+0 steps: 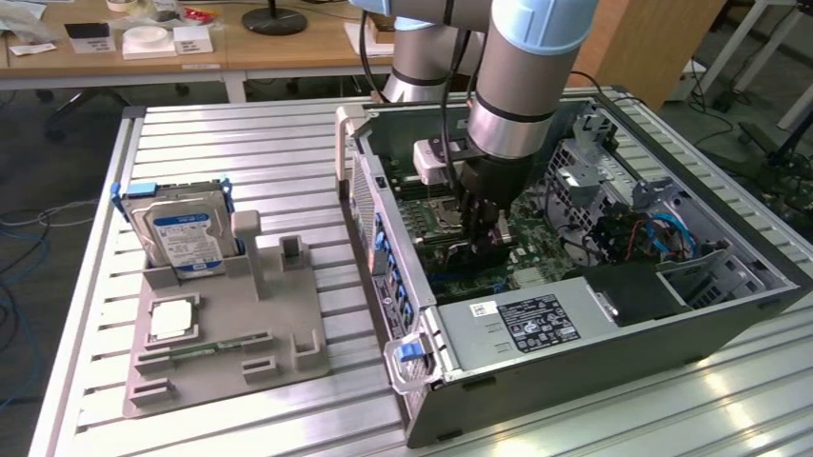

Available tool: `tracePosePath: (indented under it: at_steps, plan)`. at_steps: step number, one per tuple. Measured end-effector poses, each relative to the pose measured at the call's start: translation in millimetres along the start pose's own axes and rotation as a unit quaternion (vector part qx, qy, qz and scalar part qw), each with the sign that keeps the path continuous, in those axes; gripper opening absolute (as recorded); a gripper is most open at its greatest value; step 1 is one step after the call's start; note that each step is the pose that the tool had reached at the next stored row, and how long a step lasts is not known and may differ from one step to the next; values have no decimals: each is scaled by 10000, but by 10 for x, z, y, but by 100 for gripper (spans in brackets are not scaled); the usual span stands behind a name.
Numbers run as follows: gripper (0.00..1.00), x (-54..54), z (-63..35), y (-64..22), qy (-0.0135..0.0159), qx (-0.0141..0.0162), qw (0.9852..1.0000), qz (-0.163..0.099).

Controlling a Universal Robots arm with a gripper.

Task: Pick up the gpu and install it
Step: 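Insert the gpu into the slot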

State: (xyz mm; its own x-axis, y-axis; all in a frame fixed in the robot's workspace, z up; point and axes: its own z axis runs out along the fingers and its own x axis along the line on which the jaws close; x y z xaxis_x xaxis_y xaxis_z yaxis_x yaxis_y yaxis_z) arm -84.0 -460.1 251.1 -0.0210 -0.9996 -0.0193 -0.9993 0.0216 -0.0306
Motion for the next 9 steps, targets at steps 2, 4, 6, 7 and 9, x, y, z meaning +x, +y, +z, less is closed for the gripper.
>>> tracePosePath:
  at_steps: [2, 4, 6, 7, 9]
  plan:
    - [26, 0, 0, 0, 0, 0, 10000, 0]
    - [26, 0, 0, 0, 0, 0, 10000, 0]
    - [26, 0, 0, 0, 0, 0, 10000, 0]
    - [26, 0, 0, 0, 0, 0, 10000, 0]
    - [26, 0, 0, 2, 0, 1, 10000, 0]
